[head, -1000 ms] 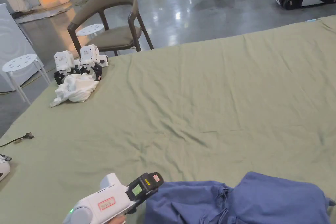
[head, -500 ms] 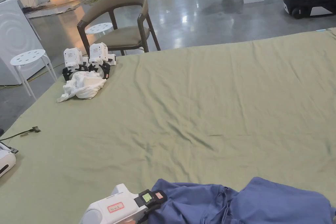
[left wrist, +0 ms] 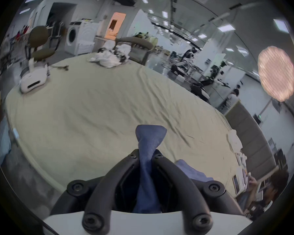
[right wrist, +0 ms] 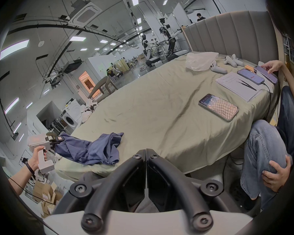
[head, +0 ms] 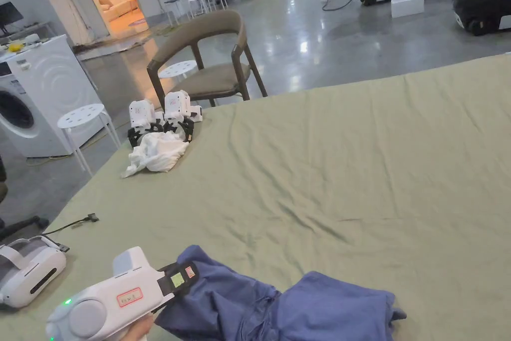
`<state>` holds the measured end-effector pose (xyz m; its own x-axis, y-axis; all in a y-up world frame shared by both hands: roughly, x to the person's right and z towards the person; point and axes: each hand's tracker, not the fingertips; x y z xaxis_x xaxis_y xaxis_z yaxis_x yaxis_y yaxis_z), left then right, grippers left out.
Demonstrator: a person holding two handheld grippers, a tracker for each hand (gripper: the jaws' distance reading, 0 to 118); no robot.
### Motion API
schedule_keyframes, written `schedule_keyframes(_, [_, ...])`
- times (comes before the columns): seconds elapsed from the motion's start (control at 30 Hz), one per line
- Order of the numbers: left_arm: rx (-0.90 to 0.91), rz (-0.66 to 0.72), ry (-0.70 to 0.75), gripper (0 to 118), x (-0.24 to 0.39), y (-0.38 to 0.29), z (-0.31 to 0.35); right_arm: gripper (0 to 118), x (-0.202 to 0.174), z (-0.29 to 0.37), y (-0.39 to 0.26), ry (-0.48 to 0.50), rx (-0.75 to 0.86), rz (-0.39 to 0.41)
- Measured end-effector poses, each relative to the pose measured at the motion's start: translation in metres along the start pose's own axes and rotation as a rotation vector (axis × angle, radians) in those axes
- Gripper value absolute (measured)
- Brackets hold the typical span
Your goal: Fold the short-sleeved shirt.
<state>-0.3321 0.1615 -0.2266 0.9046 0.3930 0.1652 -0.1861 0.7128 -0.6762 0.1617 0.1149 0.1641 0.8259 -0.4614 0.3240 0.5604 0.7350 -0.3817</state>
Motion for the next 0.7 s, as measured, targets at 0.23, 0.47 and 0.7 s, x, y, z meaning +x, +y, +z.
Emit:
schedule_keyframes(0.23, [-0.168,-0.082,-0.208,6,0.113,-0.073,-0.064,0,-0.002,0.009,-0.001,-0.015,0.002,0.015])
schedule_keyframes(0.47, [-0.304,-0.113,-0.244,9,0.174,-0.123,-0.112,0,0.010,0.023,-0.011,-0.077,-0.017,0.000])
schedule_keyframes(0.7, [-0.294,-0.135,-0.353,64,0.169,-0.114,-0.095,0,0.021,0.020,-0.022,-0.088,-0.044,-0.052])
